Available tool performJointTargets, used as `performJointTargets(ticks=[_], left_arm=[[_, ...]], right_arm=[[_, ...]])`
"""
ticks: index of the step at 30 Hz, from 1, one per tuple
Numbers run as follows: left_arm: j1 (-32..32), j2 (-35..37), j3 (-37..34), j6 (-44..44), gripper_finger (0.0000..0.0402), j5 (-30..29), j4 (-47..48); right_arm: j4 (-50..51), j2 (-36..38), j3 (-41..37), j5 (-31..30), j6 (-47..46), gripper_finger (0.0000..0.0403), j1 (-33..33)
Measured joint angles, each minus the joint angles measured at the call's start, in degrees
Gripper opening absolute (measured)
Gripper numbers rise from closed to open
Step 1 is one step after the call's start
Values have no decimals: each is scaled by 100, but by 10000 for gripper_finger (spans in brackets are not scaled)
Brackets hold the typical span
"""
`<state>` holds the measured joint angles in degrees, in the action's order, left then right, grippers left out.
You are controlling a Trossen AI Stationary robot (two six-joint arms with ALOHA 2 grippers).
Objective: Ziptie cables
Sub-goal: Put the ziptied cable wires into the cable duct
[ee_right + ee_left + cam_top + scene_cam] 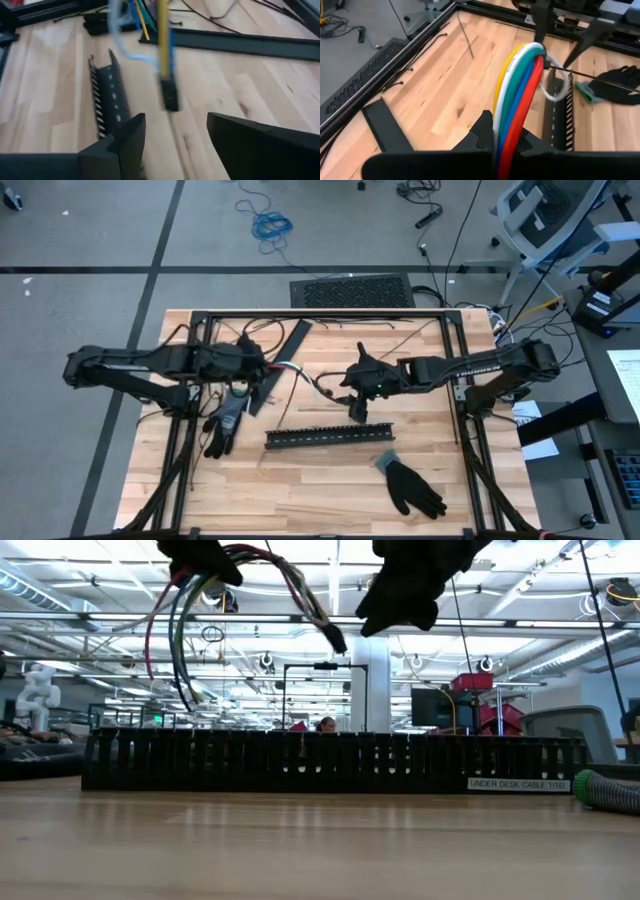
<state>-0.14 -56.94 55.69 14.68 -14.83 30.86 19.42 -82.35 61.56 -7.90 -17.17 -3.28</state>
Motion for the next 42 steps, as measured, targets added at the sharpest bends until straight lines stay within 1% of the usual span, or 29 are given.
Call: performJointTargets(ticks=[7, 13, 19, 21, 25, 28, 31, 35, 37, 42], left_arm=[[-2, -45, 1, -3, 9, 66, -407], [-4, -40, 1, 0, 9, 129, -441], [0, -40, 1, 0, 9, 131, -481], [0, -40, 1, 0, 9, 131, -481], [0, -42, 1, -2, 9, 131, -477], [0, -42, 1, -2, 9, 129, -473], [0, -65, 1, 0, 9, 129, -473], [0, -180, 4, 2, 9, 129, -457], [0, -225, 4, 0, 9, 130, -459], [0, -245, 4, -2, 9, 123, -492]], right_arm=[[178, -46, 0, 20, 308, 201, 147], [-92, -91, 0, 42, 351, 201, 159], [-116, -98, 0, 37, 346, 197, 159], [-128, -101, 0, 15, 341, 183, 159], [-179, -101, 0, 12, 333, 141, 174], [-235, -101, 0, 30, 333, 116, 174], [-316, -101, 0, 32, 332, 104, 172], [-507, -101, 2, 39, 330, 100, 172], [-427, -101, 4, 39, 325, 96, 172], [-212, -101, 4, 57, 303, 47, 168]])
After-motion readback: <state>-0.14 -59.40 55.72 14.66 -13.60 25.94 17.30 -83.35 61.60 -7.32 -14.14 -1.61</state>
